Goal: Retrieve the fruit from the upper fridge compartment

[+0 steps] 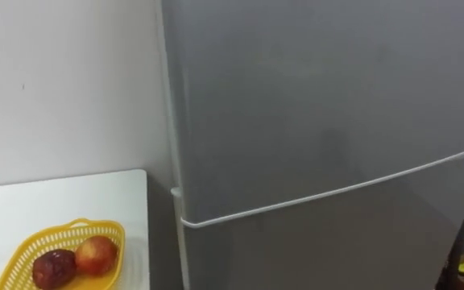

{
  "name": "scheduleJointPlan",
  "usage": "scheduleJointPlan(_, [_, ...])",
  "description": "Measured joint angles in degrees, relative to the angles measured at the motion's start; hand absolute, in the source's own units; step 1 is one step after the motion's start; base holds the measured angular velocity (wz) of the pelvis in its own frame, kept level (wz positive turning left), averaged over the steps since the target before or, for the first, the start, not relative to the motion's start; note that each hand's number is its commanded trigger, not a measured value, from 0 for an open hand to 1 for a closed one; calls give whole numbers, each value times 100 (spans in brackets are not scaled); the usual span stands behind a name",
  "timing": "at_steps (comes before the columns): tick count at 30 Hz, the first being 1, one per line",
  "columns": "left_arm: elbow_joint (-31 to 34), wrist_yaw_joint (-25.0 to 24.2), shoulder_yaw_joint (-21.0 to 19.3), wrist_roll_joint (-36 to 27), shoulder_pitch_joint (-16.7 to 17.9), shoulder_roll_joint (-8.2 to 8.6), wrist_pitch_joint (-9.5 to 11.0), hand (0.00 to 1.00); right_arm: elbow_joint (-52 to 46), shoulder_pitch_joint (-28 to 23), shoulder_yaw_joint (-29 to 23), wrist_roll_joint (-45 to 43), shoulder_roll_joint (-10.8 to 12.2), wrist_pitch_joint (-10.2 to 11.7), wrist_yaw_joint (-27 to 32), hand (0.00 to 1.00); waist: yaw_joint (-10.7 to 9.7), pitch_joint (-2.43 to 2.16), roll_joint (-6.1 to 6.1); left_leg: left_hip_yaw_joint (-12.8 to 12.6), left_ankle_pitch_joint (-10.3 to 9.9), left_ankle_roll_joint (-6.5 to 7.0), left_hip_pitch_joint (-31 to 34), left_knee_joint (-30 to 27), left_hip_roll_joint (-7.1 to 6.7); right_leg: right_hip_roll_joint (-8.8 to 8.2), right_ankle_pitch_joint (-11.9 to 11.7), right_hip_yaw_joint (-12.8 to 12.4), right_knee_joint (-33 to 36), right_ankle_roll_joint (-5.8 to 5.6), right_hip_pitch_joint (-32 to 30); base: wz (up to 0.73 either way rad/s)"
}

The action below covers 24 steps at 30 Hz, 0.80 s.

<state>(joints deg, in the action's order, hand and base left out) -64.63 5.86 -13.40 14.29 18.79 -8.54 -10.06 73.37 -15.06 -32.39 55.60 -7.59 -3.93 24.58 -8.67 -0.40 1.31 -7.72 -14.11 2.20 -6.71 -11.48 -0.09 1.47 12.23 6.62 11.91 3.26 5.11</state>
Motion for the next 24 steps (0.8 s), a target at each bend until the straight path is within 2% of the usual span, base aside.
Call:
scheduleJointPlan(5, [-20,-46,-11,-28,-5,76,-60,0,124,48,195,-173,31,-210,-282,0,78,-8,-13,33,3,6,32,-20,-9,-21,-14,62,-3,-5,0,2])
scheduleJointPlan(8, [-10,-105,-9,-26,-30,92,-90,0,162,67,266,-443,33,-261,-475,0,115,-11,-19,63,2,7,58,-19,-15,-32,-14,108,-11,-6,-11,7])
scheduleJointPlan(13, [0,-206,-1,-4,-28,95,-94,0,169,122,657,-710,32,-341,-778,0,151,-12,-17,158,3,9,79,-40,-38,-36,6,145,-23,-10,-7,6])
scheduleJointPlan(15, [-7,-269,-2,28,-29,97,-104,0,172,128,890,-919,44,-372,-951,0,276,-12,-17,157,4,10,46,-59,-40,-38,7,141,-33,-7,9,-5])
scheduleJointPlan(19, [-7,-306,15,16,-27,112,-186,0,228,170,1233,-1193,47,-380,-1198,0,377,-10,-18,162,4,10,8,-78,-46,-43,8,144,-92,-9,72,0])
scheduleJointPlan(24, [-7,-359,50,8,-18,128,-289,0,331,277,1570,-1747,46,-596,-1410,0,452,-6,-23,175,5,11,-3,-80,-47,-44,6,158,-108,-14,115,2])
